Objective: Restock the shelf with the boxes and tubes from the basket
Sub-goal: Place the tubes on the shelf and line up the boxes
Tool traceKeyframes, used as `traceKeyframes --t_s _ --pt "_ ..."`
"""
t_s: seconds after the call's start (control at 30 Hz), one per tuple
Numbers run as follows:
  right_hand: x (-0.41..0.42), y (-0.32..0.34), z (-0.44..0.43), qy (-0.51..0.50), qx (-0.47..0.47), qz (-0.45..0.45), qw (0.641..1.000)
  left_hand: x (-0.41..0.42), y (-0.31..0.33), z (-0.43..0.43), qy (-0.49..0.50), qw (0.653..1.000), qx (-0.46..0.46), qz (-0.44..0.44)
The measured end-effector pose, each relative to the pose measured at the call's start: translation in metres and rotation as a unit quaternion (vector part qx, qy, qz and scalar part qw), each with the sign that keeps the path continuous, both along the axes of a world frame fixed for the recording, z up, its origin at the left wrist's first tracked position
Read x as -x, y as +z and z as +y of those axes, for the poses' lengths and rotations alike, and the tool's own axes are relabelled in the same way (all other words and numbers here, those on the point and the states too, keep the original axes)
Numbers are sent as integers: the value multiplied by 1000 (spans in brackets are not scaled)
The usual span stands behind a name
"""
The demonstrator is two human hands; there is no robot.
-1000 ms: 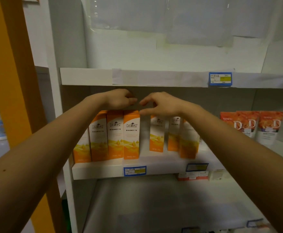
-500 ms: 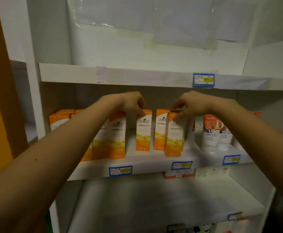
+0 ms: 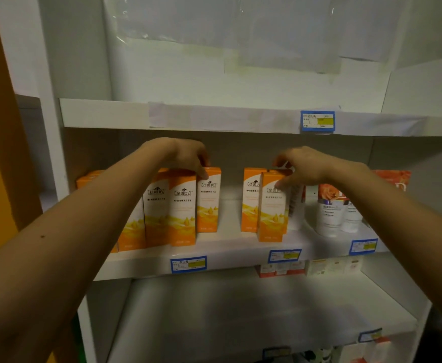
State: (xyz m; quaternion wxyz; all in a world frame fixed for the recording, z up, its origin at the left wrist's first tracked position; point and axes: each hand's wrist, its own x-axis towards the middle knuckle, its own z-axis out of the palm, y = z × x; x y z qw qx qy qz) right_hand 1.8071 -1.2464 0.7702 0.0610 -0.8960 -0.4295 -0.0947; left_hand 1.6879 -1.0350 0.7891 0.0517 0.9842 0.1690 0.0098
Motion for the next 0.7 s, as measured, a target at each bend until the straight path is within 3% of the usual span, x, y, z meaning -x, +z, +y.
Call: traceKeyframes --t_s 0.23,0.5,0.7 --pt "1 -1 -2 3 2 -60 998 2 0 1 9 999 30 10" --pt "5 5 4 16 11 10 1000 4 0 3 20 999 35 -4" --pt "20 12 13 85 -16 42 995 11 0 4 6 997 39 -59"
